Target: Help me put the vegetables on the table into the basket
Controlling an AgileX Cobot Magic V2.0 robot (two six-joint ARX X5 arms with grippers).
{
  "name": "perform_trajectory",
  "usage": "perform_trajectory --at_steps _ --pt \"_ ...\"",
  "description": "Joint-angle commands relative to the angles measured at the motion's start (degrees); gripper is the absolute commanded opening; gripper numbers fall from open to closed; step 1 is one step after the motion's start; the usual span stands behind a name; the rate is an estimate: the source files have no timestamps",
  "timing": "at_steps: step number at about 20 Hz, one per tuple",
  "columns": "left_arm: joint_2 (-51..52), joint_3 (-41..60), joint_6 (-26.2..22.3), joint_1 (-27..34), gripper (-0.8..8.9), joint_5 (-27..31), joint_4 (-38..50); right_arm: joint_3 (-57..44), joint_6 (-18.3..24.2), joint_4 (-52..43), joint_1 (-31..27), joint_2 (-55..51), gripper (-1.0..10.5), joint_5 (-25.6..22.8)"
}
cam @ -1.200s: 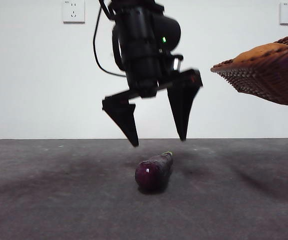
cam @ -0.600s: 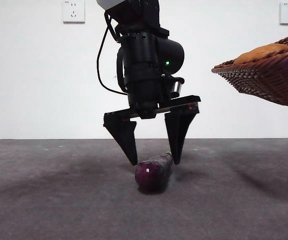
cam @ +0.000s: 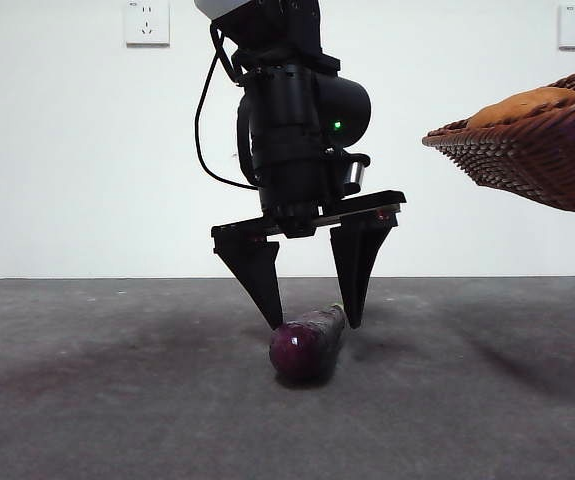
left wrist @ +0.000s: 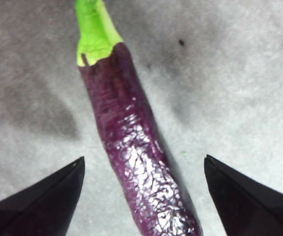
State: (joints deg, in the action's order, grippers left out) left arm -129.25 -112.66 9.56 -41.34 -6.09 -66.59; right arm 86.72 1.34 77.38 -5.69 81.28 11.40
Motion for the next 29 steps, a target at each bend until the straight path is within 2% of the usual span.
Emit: perform_trajectory --at_steps 1,13,14,17,18,23,26,29 --pt "-1.3 0.6 0.7 -0.2 4.04 0.1 0.2 -0.4 0.2 0.5 0.0 0.2 -0.1 0.6" --pt "-4.1 0.6 1.6 -0.9 4.03 0.6 0.6 -0.5 0.2 1.1 0.0 0.2 -0.1 2.1" --pt "-4.1 0.6 1.6 -1.2 3.74 2.1 0.7 -0.5 0.2 1.1 0.0 0.2 -0.1 2.1" --pt "-4.0 0.6 -0.2 -1.6 0.11 4.6 -1.1 -0.5 0.2 1.1 0.0 0.2 -0.1 2.1" --pt "-4.0 0.6 -1.2 -1.6 -0.12 4.7 -1.5 -0.5 0.2 1.0 0.0 0.2 -0.1 2.1" --pt "0.3 0.6 -6.8 -1.2 -0.09 4.6 -2.6 -0.5 0.2 1.0 0.0 0.2 -0.1 2.1" --pt "8.2 0.6 -7.5 -0.2 -0.09 3.9 -1.1 -0.5 -0.3 0.7 0.0 0.2 -0.1 2.1" --pt "17.6 0.6 -7.4 0.0 -0.09 -0.5 2.8 -0.5 -0.4 0.7 0.1 0.2 -0.1 2.1"
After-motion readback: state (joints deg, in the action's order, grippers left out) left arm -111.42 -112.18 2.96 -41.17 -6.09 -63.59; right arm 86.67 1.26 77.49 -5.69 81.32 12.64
